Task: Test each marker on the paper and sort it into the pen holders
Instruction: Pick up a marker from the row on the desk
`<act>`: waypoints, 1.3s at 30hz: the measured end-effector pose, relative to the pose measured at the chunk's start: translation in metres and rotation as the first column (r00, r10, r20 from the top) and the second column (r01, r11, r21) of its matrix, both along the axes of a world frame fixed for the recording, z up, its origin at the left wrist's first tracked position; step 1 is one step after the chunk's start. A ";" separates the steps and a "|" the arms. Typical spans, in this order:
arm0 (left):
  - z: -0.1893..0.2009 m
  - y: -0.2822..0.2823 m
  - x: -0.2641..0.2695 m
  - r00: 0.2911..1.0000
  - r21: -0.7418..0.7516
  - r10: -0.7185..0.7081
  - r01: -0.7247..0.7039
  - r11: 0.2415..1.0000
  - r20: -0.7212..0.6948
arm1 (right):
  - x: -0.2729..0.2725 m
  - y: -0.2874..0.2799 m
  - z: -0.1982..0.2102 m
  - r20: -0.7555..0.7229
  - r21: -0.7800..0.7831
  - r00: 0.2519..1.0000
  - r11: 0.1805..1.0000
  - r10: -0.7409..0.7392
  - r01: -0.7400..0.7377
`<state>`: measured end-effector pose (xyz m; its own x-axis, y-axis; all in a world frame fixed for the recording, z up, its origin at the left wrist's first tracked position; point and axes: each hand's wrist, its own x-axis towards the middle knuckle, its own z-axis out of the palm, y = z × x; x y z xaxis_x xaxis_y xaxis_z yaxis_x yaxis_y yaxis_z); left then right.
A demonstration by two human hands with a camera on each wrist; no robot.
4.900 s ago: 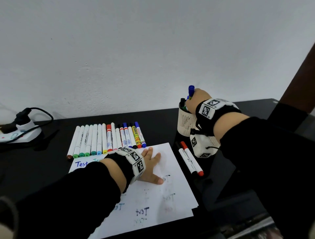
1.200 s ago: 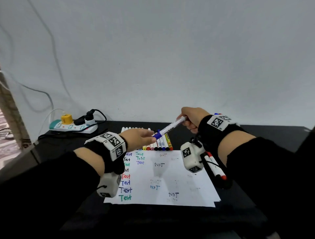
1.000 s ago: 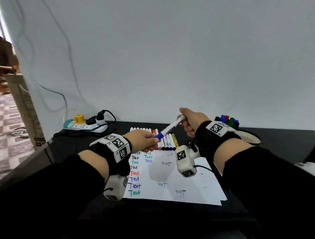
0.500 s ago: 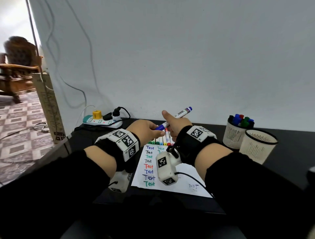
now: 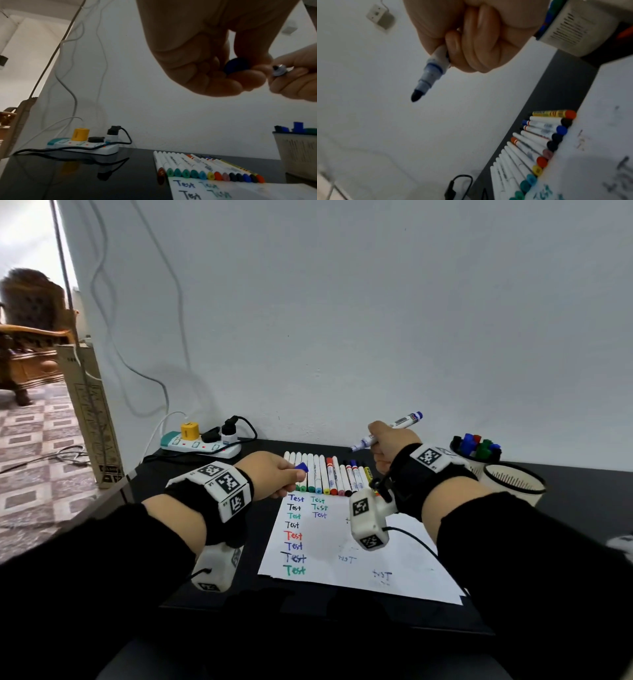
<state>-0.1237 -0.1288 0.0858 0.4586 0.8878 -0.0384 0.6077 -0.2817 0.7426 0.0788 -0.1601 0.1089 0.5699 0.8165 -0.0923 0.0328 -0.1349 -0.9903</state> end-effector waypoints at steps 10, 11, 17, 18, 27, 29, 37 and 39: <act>-0.015 0.003 0.015 0.999 0.067 -0.029 0.031 0.997 -0.041 | -0.011 0.002 -0.019 -0.063 -0.068 0.998 0.997 0.030 -0.034; -0.018 0.005 0.013 0.999 0.067 -0.017 0.020 0.998 -0.051 | -0.010 0.003 -0.022 -0.068 -0.085 0.997 0.996 0.018 -0.024; -0.034 0.022 0.004 0.986 0.054 0.076 -0.069 0.996 -0.145 | -0.006 0.008 -0.053 -0.071 -0.138 0.997 0.990 -0.007 -0.002; -0.035 0.025 0.004 0.984 0.050 0.092 -0.085 0.995 -0.152 | -0.007 0.010 -0.059 -0.073 -0.134 0.997 0.991 -0.019 0.009; -0.057 0.040 0.005 0.967 0.062 0.116 -0.104 0.993 -0.229 | -0.017 0.025 -0.095 -0.073 -0.190 0.995 0.980 -0.069 0.054; -0.059 0.043 0.006 0.962 0.074 0.102 -0.086 0.994 -0.252 | -0.018 0.028 -0.103 -0.076 -0.208 0.995 0.977 -0.068 0.051; -0.066 0.047 0.010 0.938 0.075 0.076 -0.053 0.996 -0.338 | -0.019 0.036 -0.129 0.003 -0.272 1.000 0.962 -0.030 0.030; -0.067 0.047 0.011 0.930 0.075 0.060 -0.035 0.997 -0.362 | -0.017 0.037 -0.132 0.029 -0.297 1.000 0.955 -0.009 0.017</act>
<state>-0.1122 -0.0815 0.0190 0.3813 0.9146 -0.1350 0.8465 -0.2867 0.4485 0.0617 -0.1235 -0.0226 0.5861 0.7469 -0.3139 0.0550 -0.4233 -0.9043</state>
